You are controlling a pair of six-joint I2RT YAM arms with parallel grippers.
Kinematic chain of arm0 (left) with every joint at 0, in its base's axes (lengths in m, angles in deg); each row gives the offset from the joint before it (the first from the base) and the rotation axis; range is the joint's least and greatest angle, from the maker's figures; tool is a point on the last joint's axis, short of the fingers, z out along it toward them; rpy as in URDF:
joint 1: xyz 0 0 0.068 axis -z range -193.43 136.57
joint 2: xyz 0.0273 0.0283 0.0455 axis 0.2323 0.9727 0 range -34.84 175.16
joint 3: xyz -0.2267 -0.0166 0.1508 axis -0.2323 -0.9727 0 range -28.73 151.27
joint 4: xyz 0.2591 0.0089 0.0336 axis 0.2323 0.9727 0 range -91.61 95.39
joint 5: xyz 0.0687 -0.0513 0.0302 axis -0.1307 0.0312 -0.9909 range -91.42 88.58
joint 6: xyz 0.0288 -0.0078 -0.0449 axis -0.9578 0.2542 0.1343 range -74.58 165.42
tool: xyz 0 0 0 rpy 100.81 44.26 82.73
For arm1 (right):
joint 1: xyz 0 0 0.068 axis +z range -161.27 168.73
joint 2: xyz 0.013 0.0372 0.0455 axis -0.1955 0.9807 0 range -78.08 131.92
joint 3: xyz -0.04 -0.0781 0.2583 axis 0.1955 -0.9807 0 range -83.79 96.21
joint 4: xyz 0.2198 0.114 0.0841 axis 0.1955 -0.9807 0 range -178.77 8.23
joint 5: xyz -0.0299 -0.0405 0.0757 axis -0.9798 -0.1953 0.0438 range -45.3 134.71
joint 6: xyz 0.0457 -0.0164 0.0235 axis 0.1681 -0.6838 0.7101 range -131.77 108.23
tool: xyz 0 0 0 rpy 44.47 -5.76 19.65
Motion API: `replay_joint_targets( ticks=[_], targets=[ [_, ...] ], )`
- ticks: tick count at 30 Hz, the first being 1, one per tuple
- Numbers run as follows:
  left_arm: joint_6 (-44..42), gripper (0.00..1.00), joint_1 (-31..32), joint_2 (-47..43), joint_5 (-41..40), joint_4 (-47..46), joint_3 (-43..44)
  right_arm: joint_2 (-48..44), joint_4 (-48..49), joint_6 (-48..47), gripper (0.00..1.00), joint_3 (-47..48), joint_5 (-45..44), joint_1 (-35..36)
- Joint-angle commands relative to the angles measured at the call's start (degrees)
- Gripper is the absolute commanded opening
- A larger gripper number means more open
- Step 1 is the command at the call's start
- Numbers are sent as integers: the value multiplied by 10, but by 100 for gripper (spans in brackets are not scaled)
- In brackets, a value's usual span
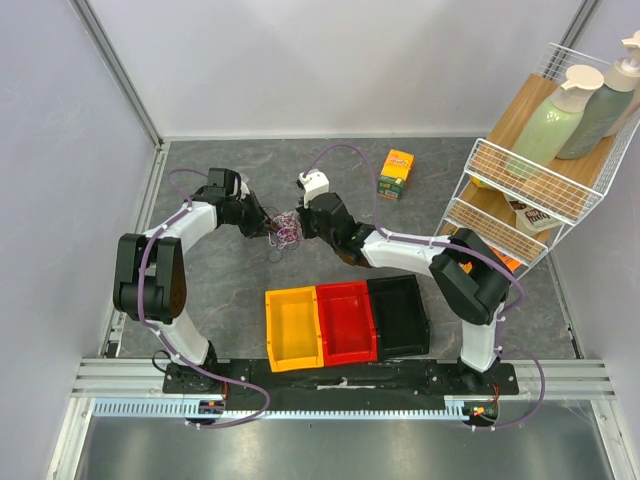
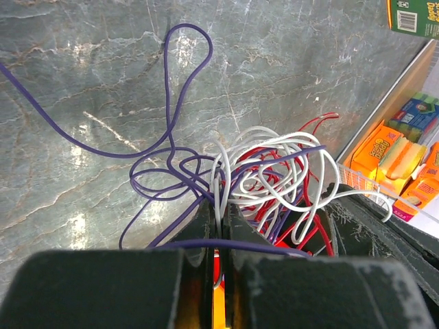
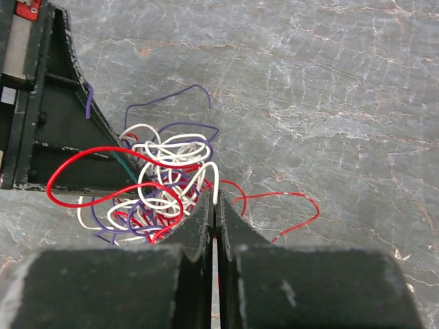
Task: Untangle the cables
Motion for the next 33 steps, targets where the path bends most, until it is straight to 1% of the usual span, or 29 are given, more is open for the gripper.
replay_joint_targets(
  ticks=[1,4,6,8,9,11,14,16,17,21,23,26,28,30,33],
  targets=[
    [-22,2,2,6,-25,13,16,-55,-4,-30,0,3,-49,10],
    [-16,2,-4,26,-59,18,10,-126,-29,-36,0,-5,-66,18],
    [-11,8,-15,40,-52,7,4,-181,-41,-36,0,-12,-67,19],
    [-8,15,-25,54,-28,-1,3,-236,-52,-37,0,-15,-67,19],
    [-6,23,-29,57,-21,-5,3,-254,-63,-39,0,-10,-67,19],
    [-6,29,-30,56,-17,-15,1,-277,-97,-39,0,12,-59,20],
    [-6,26,-30,53,-18,-23,-1,-287,-144,-28,0,63,-26,19],
    [-10,21,-31,54,-19,-20,1,-287,-166,-24,0,106,-12,19],
    [-10,19,-33,55,-20,-19,2,-288,-195,-24,0,130,-7,19],
    [-10,15,-36,60,-18,-17,4,-282,-243,-29,0,228,-4,19],
    [-11,13,-40,64,-16,-16,6,-276,-270,-39,0,296,-7,20],
    [-10,11,-47,69,-13,-16,7,-277,-291,-47,0,367,-6,20],
    [-10,10,-51,72,-13,-15,7,-277,-296,-48,0,415,19,20],
    [-9,9,-53,76,-16,-13,8,-279,-296,-51,0,451,41,20],
    [-5,8,-57,83,-10,-12,8,-278,-303,-57,0,489,37,20]
  ],
)
